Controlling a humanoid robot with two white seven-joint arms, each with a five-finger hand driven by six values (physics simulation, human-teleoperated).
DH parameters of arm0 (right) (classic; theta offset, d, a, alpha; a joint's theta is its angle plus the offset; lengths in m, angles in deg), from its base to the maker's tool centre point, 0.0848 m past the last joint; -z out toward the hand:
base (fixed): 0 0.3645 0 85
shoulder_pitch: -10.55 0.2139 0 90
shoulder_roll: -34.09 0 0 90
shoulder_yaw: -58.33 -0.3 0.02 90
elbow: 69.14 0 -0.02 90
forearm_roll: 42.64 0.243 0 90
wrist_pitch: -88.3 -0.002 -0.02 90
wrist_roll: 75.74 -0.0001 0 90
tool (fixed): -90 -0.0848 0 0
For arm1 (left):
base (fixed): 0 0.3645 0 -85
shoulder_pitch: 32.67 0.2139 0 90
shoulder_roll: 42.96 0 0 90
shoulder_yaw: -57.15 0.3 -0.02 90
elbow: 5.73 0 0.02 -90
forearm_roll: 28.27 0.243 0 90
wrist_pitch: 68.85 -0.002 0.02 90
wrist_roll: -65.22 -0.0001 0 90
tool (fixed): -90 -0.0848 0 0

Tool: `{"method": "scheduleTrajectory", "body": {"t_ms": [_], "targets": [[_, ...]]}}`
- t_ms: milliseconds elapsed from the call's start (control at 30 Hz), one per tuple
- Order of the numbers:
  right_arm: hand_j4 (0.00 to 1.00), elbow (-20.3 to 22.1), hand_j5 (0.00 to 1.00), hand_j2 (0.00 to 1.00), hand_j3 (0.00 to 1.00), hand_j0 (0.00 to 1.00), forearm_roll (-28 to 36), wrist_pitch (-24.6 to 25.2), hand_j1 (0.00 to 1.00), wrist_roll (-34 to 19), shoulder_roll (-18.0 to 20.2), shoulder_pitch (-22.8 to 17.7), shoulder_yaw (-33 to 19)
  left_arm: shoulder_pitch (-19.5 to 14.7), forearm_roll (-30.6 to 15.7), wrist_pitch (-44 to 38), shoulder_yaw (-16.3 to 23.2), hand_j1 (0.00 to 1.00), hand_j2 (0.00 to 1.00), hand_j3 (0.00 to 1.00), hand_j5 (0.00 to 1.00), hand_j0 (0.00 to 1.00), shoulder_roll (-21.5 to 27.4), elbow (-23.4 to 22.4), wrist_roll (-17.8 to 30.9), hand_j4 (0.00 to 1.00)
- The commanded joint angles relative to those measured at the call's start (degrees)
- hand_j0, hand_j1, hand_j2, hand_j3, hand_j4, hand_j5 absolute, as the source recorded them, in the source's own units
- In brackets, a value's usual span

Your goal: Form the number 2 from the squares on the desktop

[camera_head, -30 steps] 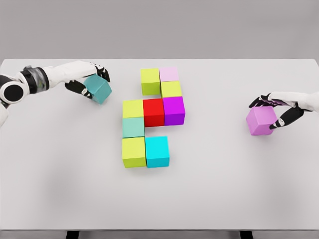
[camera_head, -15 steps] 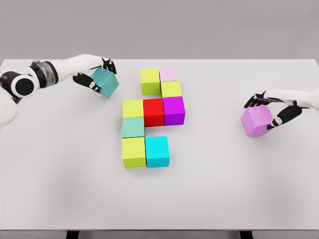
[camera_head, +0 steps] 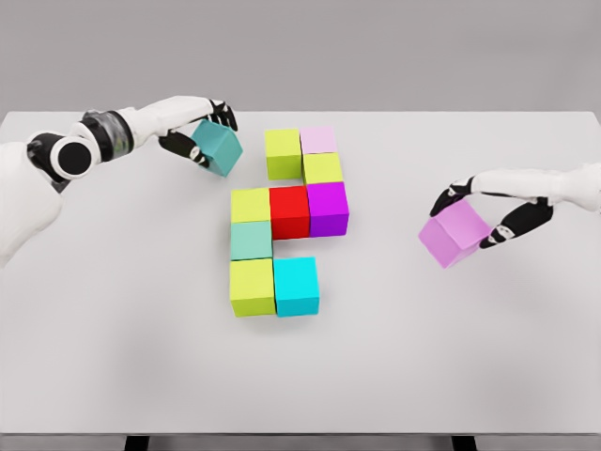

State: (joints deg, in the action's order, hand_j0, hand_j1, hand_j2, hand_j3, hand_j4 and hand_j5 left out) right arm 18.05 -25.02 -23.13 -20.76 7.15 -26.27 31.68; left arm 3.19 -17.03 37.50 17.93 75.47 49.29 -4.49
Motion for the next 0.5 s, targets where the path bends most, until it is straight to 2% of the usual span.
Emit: {"method": "scheduleTrajectory", "body": {"t_ms": [0,233,333,467], "targets": [[0.69,2.2,0.69,0.69,0.69,0.69,-0.2,-1.2,0.69,0.0,0.0,0.0,-0.1,0.0,-0.7,-1.3,-0.1,0.41,0.41,0.41,0.41,0.41,-0.9,-0.1,-0.3,0.41],[0.69,3.9,0.69,0.69,0.69,0.69,-1.4,-3.5,0.69,0.0,-0.7,0.2,-0.2,-0.2,-1.3,-4.7,0.2,0.41,0.41,0.41,0.41,0.41,-1.7,-0.2,-1.2,0.41],[0.69,4.4,0.69,0.69,0.69,0.69,-2.0,-4.0,0.69,0.0,-2.9,0.4,-0.1,-0.3,-1.3,-6.1,0.2,0.41,0.41,0.41,0.41,0.41,-1.8,-0.2,-1.3,0.41],[0.69,6.4,0.69,0.69,0.69,0.69,-6.5,-4.2,0.69,0.0,-3.3,0.9,-0.1,-0.2,-1.5,-7.6,0.5,0.41,0.41,0.41,0.41,0.41,-2.6,-0.2,-2.3,0.41]]}}
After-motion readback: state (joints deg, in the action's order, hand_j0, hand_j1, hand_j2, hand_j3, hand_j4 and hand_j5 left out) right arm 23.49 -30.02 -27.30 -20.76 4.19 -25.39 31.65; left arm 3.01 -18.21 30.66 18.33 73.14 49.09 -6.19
